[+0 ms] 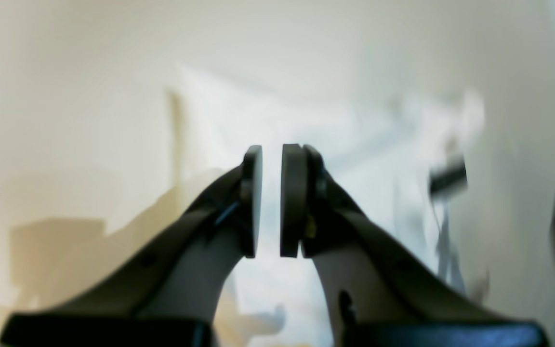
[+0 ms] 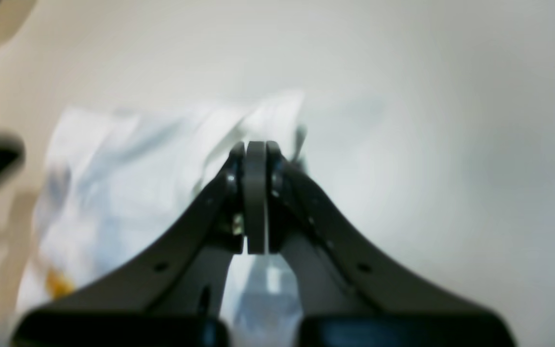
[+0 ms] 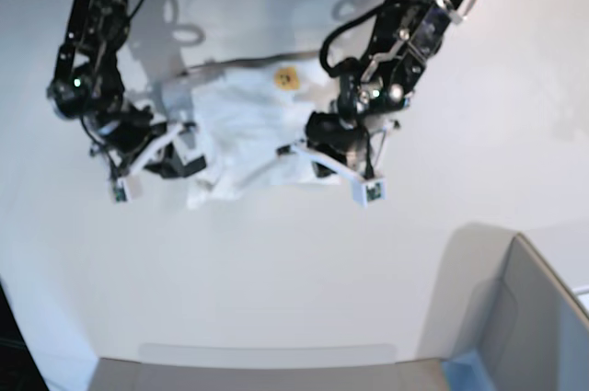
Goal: Layout the t-shirt on the table in an organized manner, then fold the t-shirt properly
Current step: 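Move both grippers to opposite sides of the white shirt bundle, then press and square the bundle sides with both grippers into a rectangle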
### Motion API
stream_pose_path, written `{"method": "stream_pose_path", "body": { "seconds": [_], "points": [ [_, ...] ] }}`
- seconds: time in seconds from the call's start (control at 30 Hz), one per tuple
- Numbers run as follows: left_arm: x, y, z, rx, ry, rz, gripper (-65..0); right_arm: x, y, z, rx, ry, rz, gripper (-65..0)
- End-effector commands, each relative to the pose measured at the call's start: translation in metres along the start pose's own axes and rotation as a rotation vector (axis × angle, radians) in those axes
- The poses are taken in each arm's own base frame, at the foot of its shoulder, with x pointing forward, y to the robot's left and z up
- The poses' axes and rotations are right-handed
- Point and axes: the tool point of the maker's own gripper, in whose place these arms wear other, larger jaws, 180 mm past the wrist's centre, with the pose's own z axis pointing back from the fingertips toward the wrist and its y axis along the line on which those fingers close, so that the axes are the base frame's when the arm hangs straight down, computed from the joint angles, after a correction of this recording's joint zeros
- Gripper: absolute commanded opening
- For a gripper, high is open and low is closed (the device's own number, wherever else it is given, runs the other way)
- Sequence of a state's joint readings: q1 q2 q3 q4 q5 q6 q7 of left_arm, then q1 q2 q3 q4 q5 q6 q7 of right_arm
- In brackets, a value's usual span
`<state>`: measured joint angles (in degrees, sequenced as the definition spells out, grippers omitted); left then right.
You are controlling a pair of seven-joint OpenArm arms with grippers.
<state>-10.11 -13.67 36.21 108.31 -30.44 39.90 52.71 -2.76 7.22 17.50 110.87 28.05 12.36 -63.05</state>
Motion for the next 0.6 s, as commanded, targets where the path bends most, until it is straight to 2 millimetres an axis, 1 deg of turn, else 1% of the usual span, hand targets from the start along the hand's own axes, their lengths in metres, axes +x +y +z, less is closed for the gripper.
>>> {"method": "stream_pose_path", "body": {
  "seconds": [0.0, 0.03, 0.1, 0.17, 0.23, 0.3, 0.33, 0.4, 0.43, 0.5, 0.57],
  "points": [
    [0.024, -0.008, 0.002, -0.016, -0.061, 0.000, -58.3, 0.006, 0.011, 0.008, 0.017, -0.036, 0.004, -65.0],
    [0.030, -0.009, -0.002, -0.011, -0.065, -0.007, -58.2, -0.004, 0.017, 0.013, 0.021, -0.013, -0.003, -65.0],
    [0.044, -0.008, -0.011, 0.008, -0.077, -0.015, -58.2, -0.030, 0.024, 0.016, 0.032, 0.059, -0.028, -65.0],
    [0.049, -0.009, -0.023, 0.030, -0.070, -0.015, -58.2, -0.053, 0.031, 0.017, 0.044, 0.118, -0.062, -65.0],
    [0.051, -0.004, -0.037, 0.068, -0.052, -0.014, -58.2, -0.069, 0.038, 0.019, 0.056, 0.150, -0.092, -65.0],
    [0.052, 0.005, -0.047, 0.108, -0.046, -0.016, -58.2, -0.077, 0.043, 0.019, 0.064, 0.164, -0.117, -65.0],
    [0.050, 0.005, -0.052, 0.118, -0.036, -0.014, -58.3, -0.081, 0.046, 0.019, 0.067, 0.172, -0.132, -65.0],
    [0.045, 0.010, -0.060, 0.138, -0.014, -0.023, -58.5, -0.090, 0.047, 0.020, 0.056, 0.211, -0.189, -65.0],
    [0.046, 0.011, -0.063, 0.139, -0.025, -0.033, -58.5, -0.093, 0.047, 0.020, 0.049, 0.226, -0.215, -65.0],
    [0.050, 0.011, -0.067, 0.143, -0.062, -0.042, -58.5, -0.096, 0.047, 0.020, 0.033, 0.238, -0.266, -65.0],
    [0.051, 0.018, -0.071, 0.162, -0.077, -0.047, -58.4, -0.097, 0.048, 0.019, 0.026, 0.238, -0.305, -65.0]
  ]
}}
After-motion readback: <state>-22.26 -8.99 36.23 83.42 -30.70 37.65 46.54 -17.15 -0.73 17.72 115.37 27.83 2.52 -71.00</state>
